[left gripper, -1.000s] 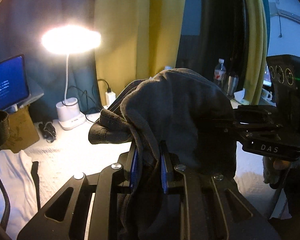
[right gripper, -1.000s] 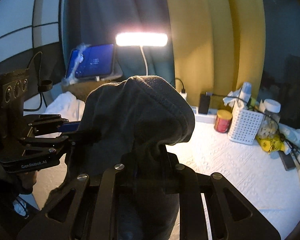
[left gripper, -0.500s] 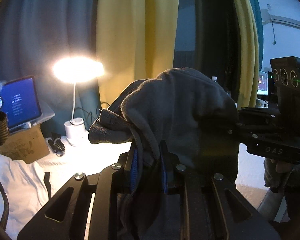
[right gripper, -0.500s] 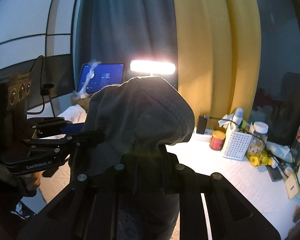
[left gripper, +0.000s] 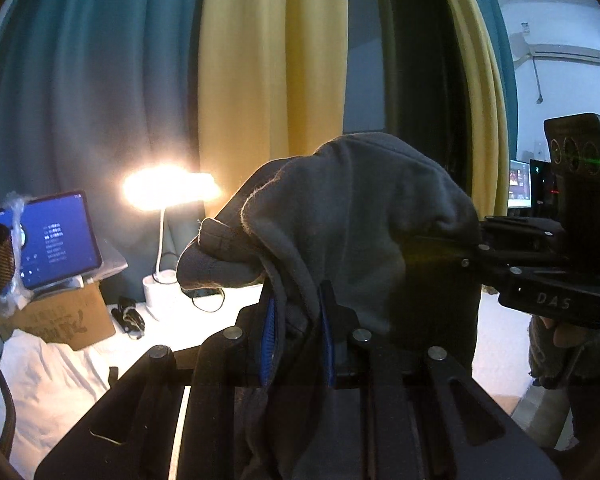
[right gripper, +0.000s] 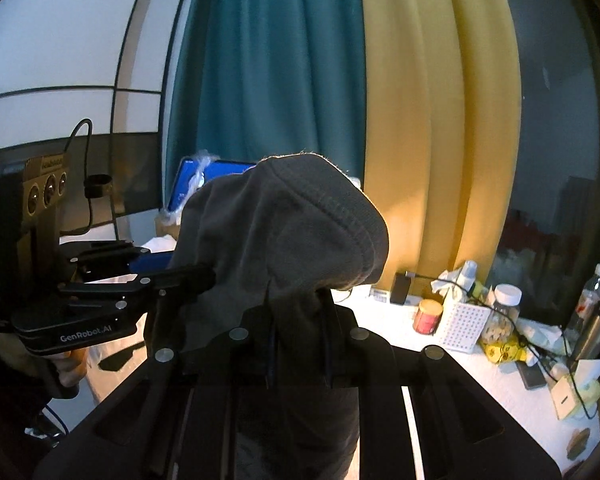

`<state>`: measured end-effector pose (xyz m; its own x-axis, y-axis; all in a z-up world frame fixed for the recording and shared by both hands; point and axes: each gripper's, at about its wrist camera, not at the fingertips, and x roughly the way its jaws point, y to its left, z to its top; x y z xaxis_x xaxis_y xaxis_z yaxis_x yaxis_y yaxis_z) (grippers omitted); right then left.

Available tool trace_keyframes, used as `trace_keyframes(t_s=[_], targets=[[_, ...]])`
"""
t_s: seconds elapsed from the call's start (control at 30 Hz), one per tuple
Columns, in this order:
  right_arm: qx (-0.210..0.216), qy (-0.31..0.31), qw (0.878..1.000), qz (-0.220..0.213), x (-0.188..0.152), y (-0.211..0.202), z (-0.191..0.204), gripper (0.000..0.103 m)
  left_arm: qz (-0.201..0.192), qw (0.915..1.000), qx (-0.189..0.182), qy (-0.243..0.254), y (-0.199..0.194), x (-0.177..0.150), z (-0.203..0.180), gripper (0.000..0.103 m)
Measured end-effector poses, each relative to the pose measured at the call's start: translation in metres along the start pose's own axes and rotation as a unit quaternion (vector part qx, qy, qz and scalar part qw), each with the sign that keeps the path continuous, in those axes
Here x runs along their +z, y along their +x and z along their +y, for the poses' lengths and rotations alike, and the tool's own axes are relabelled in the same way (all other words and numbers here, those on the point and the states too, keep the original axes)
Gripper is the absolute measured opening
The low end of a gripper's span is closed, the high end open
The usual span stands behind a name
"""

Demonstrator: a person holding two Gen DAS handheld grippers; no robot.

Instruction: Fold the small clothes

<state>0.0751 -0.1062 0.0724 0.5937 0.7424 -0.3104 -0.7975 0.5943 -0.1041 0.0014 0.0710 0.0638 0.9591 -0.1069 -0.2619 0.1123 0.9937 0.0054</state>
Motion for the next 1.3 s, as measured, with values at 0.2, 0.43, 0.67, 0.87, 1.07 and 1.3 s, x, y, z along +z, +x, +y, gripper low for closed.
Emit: trace_keyframes(t_s=[0.2, 0.43, 0.67, 0.87, 1.07, 1.3], targets=[[0.000, -0.013, 1.000, -0.022, 0.013, -0.013, 0.011, 0.018, -0.024, 0.9997, 0.006, 0.006, -0.014, 0.010, 0.002, 0.018], [0.013, -0.036, 0.998, -0.042, 0.032, -0.022, 0.031, 0.018, -0.045, 0.9987, 0.023, 0.011, -0.032, 0.019, 0.013, 0.018], [0.043, -0.058, 0.996, -0.058, 0.045, -0.024, 0.056, 0.018, -0.064, 0.9964, 0.053, 0.013, -0.056, 0.018, 0.029, 0.018], [0.079, -0.078, 0.992, -0.065, 0.051, -0.019, 0.085, 0.018, -0.063, 0.9943, 0.084, 0.015, -0.084, 0.010, 0.043, 0.018], [0.112, -0.094, 0.987, -0.074, 0.056, -0.020, 0.112, 0.018, -0.060, 0.9923, 0.108, 0.013, -0.111, 0.003, 0.055, 0.018], [0.147, -0.101, 0.981, -0.074, 0.053, -0.017, 0.137, 0.018, -0.047, 0.9897, 0.135, 0.008, -0.134, -0.008, 0.065, 0.018]])
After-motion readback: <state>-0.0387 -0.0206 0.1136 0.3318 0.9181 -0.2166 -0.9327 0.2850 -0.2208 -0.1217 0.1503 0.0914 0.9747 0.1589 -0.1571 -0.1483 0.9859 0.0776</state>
